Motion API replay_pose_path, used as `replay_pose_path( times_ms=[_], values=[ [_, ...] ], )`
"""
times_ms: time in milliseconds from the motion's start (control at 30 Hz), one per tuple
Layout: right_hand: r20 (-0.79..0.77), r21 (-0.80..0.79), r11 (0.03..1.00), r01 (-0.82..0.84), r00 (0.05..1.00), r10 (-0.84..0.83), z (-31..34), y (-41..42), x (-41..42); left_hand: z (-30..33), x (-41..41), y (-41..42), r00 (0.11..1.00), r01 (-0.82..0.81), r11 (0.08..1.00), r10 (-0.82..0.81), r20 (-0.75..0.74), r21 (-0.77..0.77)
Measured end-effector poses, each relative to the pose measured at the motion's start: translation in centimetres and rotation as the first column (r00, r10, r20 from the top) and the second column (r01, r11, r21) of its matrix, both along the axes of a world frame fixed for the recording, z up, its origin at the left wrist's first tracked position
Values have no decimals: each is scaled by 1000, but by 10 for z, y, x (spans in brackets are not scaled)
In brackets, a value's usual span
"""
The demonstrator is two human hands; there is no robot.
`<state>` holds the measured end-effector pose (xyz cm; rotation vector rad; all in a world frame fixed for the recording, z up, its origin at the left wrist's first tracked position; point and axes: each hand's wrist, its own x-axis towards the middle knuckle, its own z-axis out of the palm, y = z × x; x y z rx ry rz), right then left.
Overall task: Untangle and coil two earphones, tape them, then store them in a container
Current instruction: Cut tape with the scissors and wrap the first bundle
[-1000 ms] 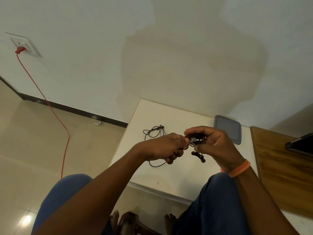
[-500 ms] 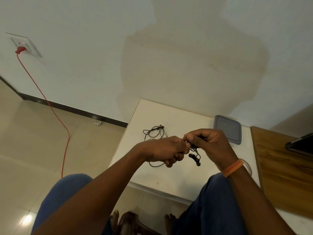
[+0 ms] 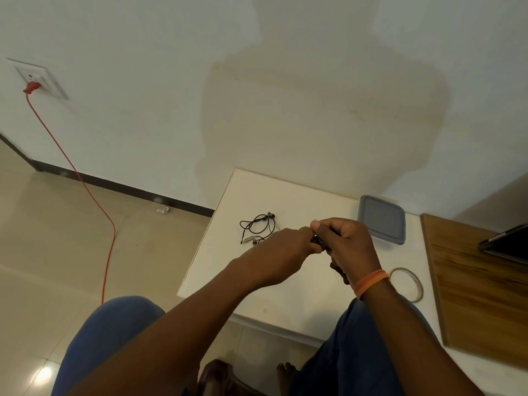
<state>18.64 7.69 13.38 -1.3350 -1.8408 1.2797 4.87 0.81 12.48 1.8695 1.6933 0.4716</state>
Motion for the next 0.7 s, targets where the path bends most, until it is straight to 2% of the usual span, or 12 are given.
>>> replay_pose_path(
  times_ms=[100, 200, 333, 433, 567, 700],
  values=[
    [-31, -23, 999, 45, 998, -46, 1, 1, -2, -7, 6, 2, 953, 5, 989, 40, -301, 148],
    [-106, -92, 991, 97, 989, -106, 3, 2, -4, -6, 11, 1, 878, 29, 961, 107, -467, 275],
    [-186, -253, 959, 127, 967, -177, 6, 5, 1, -9, 12, -5, 838, 108, 864, 186, -512, 491],
    [-210, -440, 893, 91, 957, -201, 8, 10, 8, -12, 13, -5, 836, 117, 791, 248, -490, 600],
    [-240, -650, 760, -17, 953, -183, 11, 16, 14, -11, 13, -8, 845, 135, 734, 265, -464, 665],
    [-214, -715, 698, -34, 961, -173, 9, 17, 16, -8, 13, -9, 860, 180, 694, 234, -454, 697]
  ],
)
